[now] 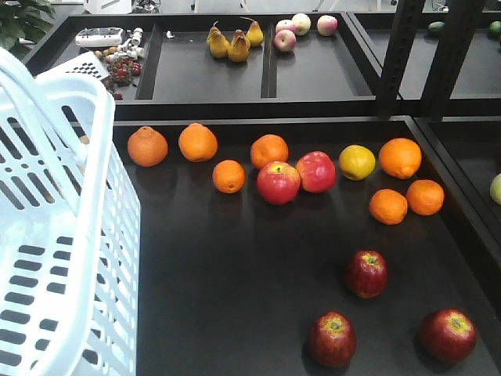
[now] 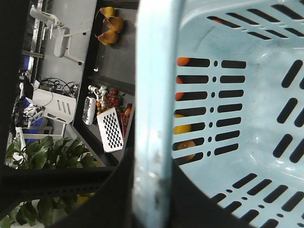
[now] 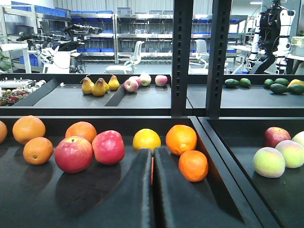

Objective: Pick three apples into basket with both arms
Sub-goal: 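Lower the light-blue basket onto the fruit table with the left gripper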

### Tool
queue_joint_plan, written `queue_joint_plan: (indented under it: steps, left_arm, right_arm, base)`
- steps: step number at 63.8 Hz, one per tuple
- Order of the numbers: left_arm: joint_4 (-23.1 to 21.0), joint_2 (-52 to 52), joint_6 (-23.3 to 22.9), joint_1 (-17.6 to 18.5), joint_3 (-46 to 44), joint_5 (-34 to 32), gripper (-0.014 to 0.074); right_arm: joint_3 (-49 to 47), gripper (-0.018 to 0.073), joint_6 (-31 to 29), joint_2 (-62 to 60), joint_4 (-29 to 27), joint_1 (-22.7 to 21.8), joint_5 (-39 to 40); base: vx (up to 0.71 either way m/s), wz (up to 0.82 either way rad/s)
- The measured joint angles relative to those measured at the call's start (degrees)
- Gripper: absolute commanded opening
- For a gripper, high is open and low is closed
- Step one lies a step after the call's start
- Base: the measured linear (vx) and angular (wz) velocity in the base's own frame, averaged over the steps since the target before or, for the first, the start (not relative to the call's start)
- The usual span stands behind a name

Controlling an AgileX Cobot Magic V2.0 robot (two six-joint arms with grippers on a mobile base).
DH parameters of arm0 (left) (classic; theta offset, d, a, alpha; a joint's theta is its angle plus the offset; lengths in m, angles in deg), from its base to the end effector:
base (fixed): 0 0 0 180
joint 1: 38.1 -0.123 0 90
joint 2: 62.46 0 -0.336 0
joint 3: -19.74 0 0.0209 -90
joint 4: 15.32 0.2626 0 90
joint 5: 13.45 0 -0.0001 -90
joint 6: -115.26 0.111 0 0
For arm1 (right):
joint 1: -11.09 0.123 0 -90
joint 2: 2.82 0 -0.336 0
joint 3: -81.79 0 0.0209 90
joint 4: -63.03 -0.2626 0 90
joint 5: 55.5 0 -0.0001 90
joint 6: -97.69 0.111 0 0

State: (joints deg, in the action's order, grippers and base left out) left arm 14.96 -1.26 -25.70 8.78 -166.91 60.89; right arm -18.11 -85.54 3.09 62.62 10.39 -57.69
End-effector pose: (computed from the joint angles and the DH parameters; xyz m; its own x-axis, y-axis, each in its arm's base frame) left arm 0.1199 -0.0491 0.5289 0.0036 0.9466 -0.3225 0.5512 0.2672 0.7904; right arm 0.0372 -0.0004 0.2001 0.0308 -0.0496 -0.9983 0.0135 0.9987 -0.0492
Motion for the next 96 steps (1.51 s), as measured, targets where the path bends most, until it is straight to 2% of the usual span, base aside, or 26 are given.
queue_joint_plan:
  steps: [41, 47, 63, 77, 87, 96]
  left_arm:
    - [-0.6, 2.0, 0.0, 0.0, 0.3, -0.1, -0.0006]
    - [0.0, 3.4, 0.0, 0.0, 2.5, -2.4, -0.0006]
    - [0.1, 7.2, -0.7, -1.7, 14.1, -18.9, -0.0006]
    - [0.0, 12.4, -1.0, -8.2, 21.7, -33.9, -0.0006]
    - [-1.3, 18.9, -1.1, -12.5, 22.4, -42.4, -0.0006]
    - [-1.3, 25.3, -1.1, -14.8, 22.7, -48.8, -0.0006]
  right_arm:
    - [0.0, -0.0009, 0.0, 0.0, 0.0, 0.0, 0.0]
    - [0.0, -0.0009, 0.0, 0.0, 0.0, 0.0, 0.0]
    - [0.0, -0.0009, 0.0, 0.0, 0.0, 0.0, 0.0]
    - [0.0, -0.0009, 0.0, 0.0, 0.0, 0.0, 0.0]
    - [0.0, -0.0009, 0.0, 0.0, 0.0, 0.0, 0.0]
    - [0.0, -0.0009, 0.0, 0.0, 0.0, 0.0, 0.0]
  base:
    - [0.0, 0.0]
    - [0.0, 0.0]
    - [0.0, 0.0]
    - [0.0, 0.0]
    - [0.0, 0.0]
    - [0.0, 0.0]
